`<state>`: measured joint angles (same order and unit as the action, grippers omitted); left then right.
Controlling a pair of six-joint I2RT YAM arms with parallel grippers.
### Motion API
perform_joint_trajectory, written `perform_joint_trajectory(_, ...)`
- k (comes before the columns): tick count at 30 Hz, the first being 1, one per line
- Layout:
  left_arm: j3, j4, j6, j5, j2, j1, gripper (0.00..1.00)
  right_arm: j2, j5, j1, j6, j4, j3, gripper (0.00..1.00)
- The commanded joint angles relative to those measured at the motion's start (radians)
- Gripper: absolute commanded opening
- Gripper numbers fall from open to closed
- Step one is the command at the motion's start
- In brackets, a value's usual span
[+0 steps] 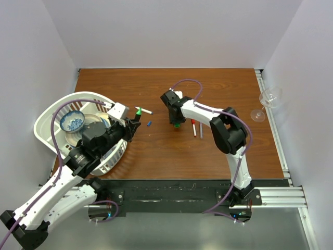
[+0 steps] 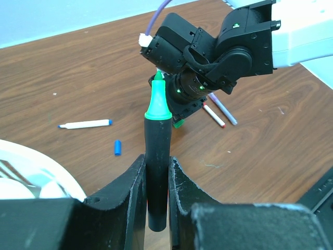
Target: Insert the pens into the pen caps
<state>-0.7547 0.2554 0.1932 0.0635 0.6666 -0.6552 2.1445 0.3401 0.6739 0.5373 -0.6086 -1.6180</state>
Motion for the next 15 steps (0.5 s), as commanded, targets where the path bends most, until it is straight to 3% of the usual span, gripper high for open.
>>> perform_joint_trajectory(1, -0.012, -0.051, 0.043, -0.08, 0.021, 0.003, 0.0, -0.08, -0.012, -0.004, -0.082, -0.014, 0.088, 0.13)
perform_joint_trajectory(7, 0.0, -0.093, 0.14, -0.172, 0.041, 0.002, 0.0, -0.222, -0.042, -0.002, -0.117, 0.116, 0.254, 0.0)
perform_joint_trajectory(15, 0.07, -0.179, 0.256, -0.223, 0.051, 0.003, 0.0, -0.374, -0.079, -0.004, -0.117, 0.197, 0.317, 0.0)
